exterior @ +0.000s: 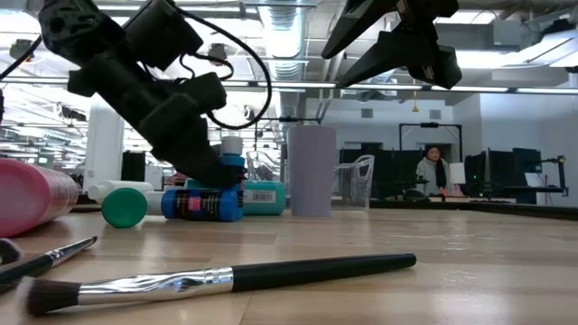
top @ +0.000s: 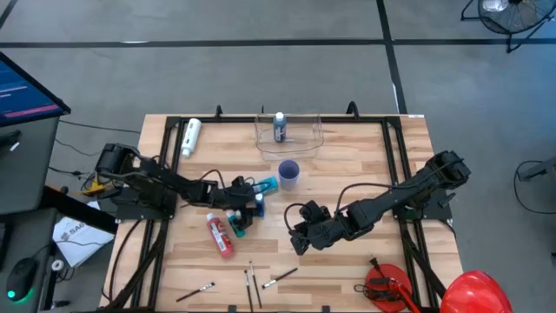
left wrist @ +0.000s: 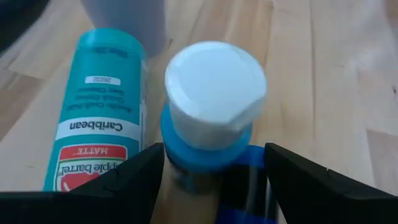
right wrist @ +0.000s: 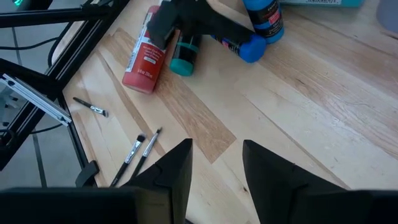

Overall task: Pick & Place Paint Supplies
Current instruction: Put the blue paint bottle into the transparent bin

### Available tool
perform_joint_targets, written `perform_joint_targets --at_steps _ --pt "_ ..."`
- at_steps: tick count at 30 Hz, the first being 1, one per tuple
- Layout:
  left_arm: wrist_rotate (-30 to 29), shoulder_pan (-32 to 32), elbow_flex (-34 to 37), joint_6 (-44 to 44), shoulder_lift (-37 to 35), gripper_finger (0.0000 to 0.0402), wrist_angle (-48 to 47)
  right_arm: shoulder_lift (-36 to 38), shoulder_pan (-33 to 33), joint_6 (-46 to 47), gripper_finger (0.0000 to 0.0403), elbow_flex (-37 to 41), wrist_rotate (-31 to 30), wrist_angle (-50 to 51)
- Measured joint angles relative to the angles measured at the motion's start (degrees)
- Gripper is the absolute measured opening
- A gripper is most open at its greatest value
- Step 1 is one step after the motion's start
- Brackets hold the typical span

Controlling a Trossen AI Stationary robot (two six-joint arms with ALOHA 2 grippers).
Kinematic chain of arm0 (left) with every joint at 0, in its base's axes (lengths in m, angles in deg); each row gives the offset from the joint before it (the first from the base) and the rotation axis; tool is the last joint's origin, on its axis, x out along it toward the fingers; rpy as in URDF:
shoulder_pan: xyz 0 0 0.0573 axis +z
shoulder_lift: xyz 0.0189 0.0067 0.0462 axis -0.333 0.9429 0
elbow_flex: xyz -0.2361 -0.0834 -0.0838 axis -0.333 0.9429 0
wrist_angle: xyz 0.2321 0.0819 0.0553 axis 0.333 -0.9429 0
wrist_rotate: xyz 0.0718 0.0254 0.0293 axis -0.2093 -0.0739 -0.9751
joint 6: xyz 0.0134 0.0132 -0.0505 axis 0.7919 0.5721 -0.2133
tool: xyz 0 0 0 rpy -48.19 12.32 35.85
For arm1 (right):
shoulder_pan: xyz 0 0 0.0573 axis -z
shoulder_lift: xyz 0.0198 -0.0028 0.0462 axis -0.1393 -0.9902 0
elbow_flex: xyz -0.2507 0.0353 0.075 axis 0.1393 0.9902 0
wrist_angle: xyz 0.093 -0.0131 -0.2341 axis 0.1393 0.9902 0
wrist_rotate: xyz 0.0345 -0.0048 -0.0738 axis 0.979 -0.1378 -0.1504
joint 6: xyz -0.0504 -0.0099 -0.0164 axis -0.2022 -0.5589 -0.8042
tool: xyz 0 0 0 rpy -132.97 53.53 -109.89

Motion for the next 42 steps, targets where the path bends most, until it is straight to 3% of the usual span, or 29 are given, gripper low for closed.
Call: perform_joint_targets --at_steps 26,42 --pt "-0.26 2.7 0.02 1.09 0.47 0.0268 2.31 -0.02 0.0 0.1 0.0133 0.0 0.0 0.11" --pt "0.29 2.61 0.02 1.0 0.46 0.0173 2.27 -0.02 0.03 0.07 0.0138 0.0 -0.13 -1.0"
